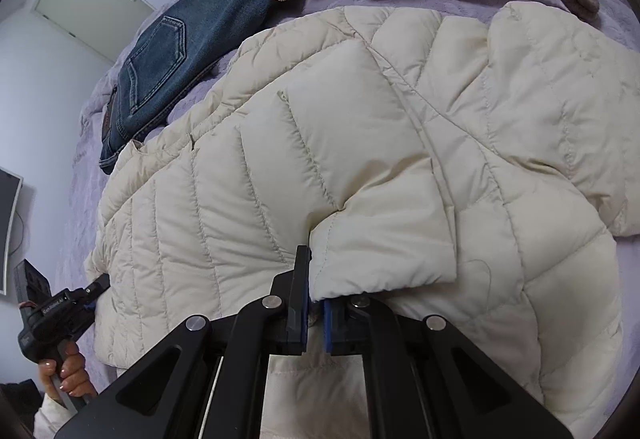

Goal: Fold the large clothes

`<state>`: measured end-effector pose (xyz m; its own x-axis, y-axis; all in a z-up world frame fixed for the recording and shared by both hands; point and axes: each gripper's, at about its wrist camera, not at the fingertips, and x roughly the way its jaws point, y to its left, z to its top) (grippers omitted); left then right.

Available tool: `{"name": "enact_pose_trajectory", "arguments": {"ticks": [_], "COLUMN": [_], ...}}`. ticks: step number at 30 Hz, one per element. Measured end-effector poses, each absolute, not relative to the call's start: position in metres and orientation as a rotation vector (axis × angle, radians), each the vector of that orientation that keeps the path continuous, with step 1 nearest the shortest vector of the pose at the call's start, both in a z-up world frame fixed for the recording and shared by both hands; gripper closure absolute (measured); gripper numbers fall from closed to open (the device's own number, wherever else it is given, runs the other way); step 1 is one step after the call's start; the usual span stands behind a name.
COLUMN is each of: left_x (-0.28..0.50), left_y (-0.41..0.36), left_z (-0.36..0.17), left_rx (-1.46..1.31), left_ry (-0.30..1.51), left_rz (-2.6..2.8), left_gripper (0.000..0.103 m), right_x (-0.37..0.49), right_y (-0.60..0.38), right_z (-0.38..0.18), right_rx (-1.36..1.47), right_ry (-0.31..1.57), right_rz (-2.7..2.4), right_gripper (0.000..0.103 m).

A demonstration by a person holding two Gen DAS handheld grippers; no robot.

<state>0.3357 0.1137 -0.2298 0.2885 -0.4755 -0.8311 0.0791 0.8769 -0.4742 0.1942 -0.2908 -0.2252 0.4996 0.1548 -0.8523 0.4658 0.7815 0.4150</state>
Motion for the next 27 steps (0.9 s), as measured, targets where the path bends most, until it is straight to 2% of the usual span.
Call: {"name": "enact_pose_trajectory", "arguments": {"ticks": [1,2,6,10,16,21,27], "left_x": [0.333,0.329,0.317,0.292,0.255,0.249,0.253], "left_y": [0.117,0.124,0.135,0.109,0.079,0.079,0.079], "left_z": [-0.223,-0.216,-0.191,-0.174,-0.224,-0.225,-0.215], "left_rx": [-0.333,-0.305,-0.294,-0.194,0.028,0.047,0.053], "left_ry": [1.208,1.184,1.136,1.104,1.18,1.143,1.137], "left_rz": [-0.338,-0.302,-0.301,-0.38,-0.297,-0.273,-0.253], "left_gripper": [0.054,0.053,0.053,0.053,0.052,0.05,0.05], "right_x": [0.194,0.194,0.193,0.192,0.191,0.189,0.169], "right_y": [-0.291,-0.292,-0.292,-0.291,-0.292,-0.298,-0.317], "right_z": [-0.225,-0.225,-0.226,-0.227,-0.227,-0.227,-0.212], "right_rx": [0.675,0.677,0.69,0.69,0.695,0.721,0.743], "right_ry": [1.052,1.053,1.051,1.048,1.048,1.042,1.026], "right_rz": [-0.204,-0.202,-0.204,-0.198,-0.199,-0.173,-0.239], "right_gripper": [0.098,0.098,0.098,0.098,0.098,0.097,0.08]}}
